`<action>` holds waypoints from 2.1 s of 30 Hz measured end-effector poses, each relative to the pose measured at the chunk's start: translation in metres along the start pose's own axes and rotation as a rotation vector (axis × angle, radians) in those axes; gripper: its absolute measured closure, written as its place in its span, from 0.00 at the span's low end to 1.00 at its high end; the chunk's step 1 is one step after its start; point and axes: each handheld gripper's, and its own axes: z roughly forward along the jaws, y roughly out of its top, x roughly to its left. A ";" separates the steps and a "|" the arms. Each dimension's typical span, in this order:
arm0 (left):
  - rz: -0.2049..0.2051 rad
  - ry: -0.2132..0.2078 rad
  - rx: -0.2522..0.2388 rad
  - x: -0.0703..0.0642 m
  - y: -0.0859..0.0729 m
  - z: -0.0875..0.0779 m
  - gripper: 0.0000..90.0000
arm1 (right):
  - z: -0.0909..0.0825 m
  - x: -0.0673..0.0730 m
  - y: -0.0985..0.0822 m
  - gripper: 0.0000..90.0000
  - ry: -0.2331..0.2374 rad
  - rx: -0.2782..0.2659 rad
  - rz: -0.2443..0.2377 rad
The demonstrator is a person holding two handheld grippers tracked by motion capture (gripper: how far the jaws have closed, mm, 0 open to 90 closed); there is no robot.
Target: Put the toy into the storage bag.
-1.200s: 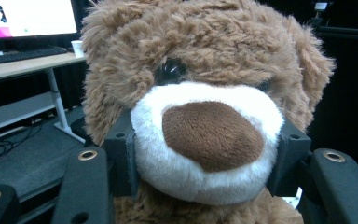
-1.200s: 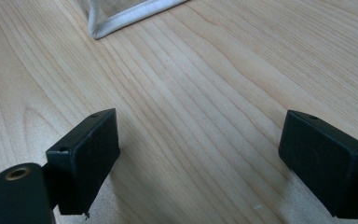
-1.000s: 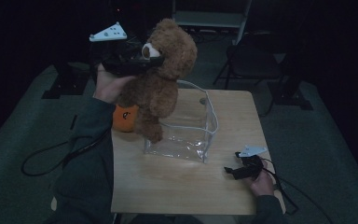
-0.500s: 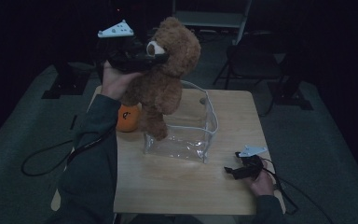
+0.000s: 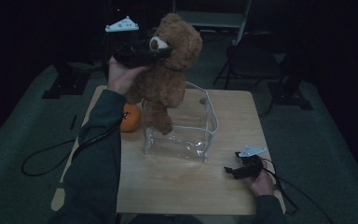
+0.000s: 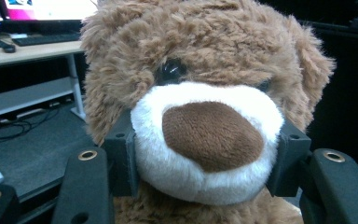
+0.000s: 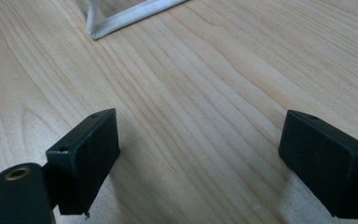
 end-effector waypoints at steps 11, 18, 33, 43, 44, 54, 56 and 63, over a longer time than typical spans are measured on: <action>-0.012 0.032 -0.020 -0.001 0.004 0.018 0.46 | 0.000 0.000 0.000 0.13 -0.001 0.001 0.001; -0.011 0.034 -0.018 -0.002 0.004 0.032 0.46 | 0.000 0.000 0.000 0.13 0.000 0.002 0.002; -0.011 -0.018 -0.024 -0.008 0.003 0.054 0.46 | 0.000 0.000 0.000 0.13 -0.001 0.002 0.002; -0.028 -0.046 -0.026 -0.007 -0.002 0.066 0.46 | 0.000 0.000 0.000 0.13 0.000 0.002 0.003; -0.027 -0.047 -0.026 -0.007 -0.003 0.067 0.46 | 0.000 0.000 0.000 0.13 0.000 0.001 0.003; -0.036 -0.078 -0.041 -0.010 -0.008 0.075 0.46 | 0.000 0.000 0.000 0.13 0.000 0.001 0.002; -0.033 -0.083 -0.039 -0.011 -0.008 0.077 0.46 | 0.000 0.000 0.000 0.13 0.000 0.001 0.002; -0.033 -0.090 -0.034 -0.012 -0.013 0.082 0.46 | 0.000 0.000 0.000 0.13 0.000 0.001 0.002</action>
